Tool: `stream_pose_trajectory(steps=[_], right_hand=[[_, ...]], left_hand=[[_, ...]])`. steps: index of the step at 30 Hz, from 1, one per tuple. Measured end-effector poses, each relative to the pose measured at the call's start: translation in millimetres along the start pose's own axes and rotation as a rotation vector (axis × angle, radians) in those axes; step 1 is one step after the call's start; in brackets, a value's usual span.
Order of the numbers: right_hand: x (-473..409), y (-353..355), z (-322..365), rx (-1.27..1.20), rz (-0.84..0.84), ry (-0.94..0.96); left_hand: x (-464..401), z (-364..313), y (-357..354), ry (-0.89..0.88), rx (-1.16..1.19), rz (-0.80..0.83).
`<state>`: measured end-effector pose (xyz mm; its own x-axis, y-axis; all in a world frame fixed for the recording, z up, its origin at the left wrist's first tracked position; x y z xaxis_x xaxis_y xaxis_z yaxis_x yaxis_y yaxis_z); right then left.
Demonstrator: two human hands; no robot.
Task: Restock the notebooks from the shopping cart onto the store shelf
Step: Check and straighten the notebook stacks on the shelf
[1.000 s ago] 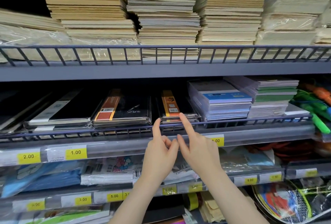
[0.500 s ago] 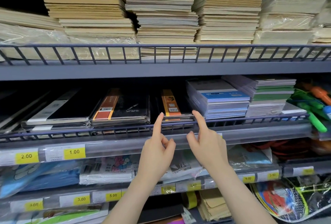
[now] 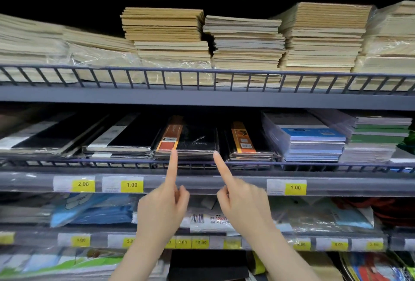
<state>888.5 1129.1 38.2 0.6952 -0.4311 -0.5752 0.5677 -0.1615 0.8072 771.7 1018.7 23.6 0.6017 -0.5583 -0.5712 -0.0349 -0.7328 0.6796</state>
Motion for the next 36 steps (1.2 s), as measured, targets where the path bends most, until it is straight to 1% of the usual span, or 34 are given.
stream_pose_trajectory(steps=[3, 6, 10, 13, 18, 23, 28, 30, 32, 34, 36], right_hand=[[-8, -7, 7, 0.001, 0.008, -0.014], [-15, -10, 8, 0.000, 0.011, -0.022], [-22, -13, 8, -0.024, 0.014, -0.034], [-20, -13, 8, -0.060, 0.021, -0.036], [-8, -25, 10, -0.001, 0.075, -0.008], [-13, -27, 12, 0.008, 0.078, -0.030], [-15, -28, 13, -0.016, 0.086, -0.025], [-18, -25, 13, -0.045, 0.054, -0.007], [-16, -23, 12, -0.104, 0.023, 0.004], [-15, -21, 7, -0.187, 0.004, -0.023], [-15, -27, -3, -0.337, -0.004, -0.119]], left_hand=[[-4, 13, -1, 0.043, -0.096, 0.044], [-9, 15, -4, 0.046, -0.083, 0.064], [-19, 17, -1, 0.029, -0.051, 0.032], [-19, 19, 6, -0.005, -0.003, 0.040], [-13, 36, 1, -0.033, -0.156, 0.103], [-16, 37, -4, -0.032, -0.153, 0.091], [-14, 41, -10, -0.020, -0.156, 0.119], [-13, 41, -11, -0.028, -0.122, 0.105], [-13, 43, -8, 0.005, -0.026, 0.082], [-14, 51, -2, 0.100, 0.139, 0.042], [-20, 58, -4, 0.196, 0.333, 0.049]])
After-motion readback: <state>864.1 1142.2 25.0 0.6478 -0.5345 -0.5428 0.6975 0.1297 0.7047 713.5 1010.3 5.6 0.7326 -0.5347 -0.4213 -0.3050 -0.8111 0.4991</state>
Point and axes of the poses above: each hand's wrist, its own x-axis away from the middle knuckle, its own y-axis out of the back of the hand, z = x × y, the point moved 8 cm from there along -x, towards the middle knuckle, and after that the axes turned 5 degrees about y, right-handed, at the moved point
